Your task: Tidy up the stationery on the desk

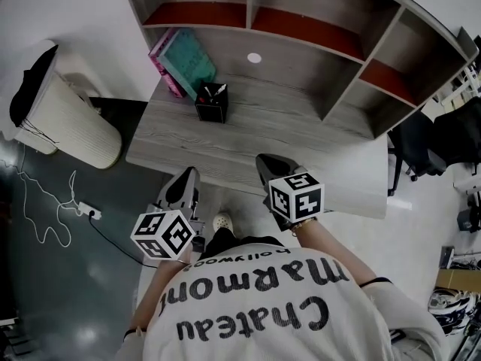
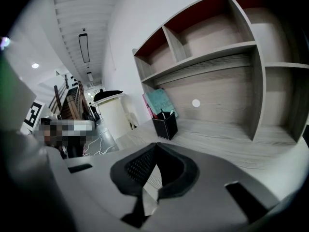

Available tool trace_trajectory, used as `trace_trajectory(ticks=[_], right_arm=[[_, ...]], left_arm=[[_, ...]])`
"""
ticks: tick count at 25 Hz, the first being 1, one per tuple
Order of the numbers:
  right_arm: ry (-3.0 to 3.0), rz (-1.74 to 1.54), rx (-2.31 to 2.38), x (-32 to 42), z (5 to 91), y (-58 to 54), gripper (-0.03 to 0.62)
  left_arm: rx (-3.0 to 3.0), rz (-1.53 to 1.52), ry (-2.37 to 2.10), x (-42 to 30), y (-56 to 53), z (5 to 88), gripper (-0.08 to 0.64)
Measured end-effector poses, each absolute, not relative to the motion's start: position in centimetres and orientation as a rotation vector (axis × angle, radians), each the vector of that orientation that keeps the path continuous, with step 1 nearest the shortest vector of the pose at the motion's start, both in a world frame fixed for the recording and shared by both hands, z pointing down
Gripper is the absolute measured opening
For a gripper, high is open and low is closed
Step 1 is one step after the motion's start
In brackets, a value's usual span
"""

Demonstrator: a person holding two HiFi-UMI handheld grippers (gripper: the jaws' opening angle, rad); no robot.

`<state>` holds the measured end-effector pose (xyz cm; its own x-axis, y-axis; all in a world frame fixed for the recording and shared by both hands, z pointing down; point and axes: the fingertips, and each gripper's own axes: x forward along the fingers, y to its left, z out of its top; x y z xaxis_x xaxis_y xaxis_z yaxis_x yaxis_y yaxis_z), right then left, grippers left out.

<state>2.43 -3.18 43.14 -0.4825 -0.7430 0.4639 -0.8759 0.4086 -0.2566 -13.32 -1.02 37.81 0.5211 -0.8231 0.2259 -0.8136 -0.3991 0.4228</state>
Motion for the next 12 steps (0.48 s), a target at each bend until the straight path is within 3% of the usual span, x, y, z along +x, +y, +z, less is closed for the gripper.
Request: trace_trajectory(ticks=[12], right_arm=[[-2.395, 0.694, 1.393, 4.2, 43.8, 0.1, 0.012]], left_arm=[[2.279, -0.028, -1.339, -11.6, 2.6, 38.2, 0.015]])
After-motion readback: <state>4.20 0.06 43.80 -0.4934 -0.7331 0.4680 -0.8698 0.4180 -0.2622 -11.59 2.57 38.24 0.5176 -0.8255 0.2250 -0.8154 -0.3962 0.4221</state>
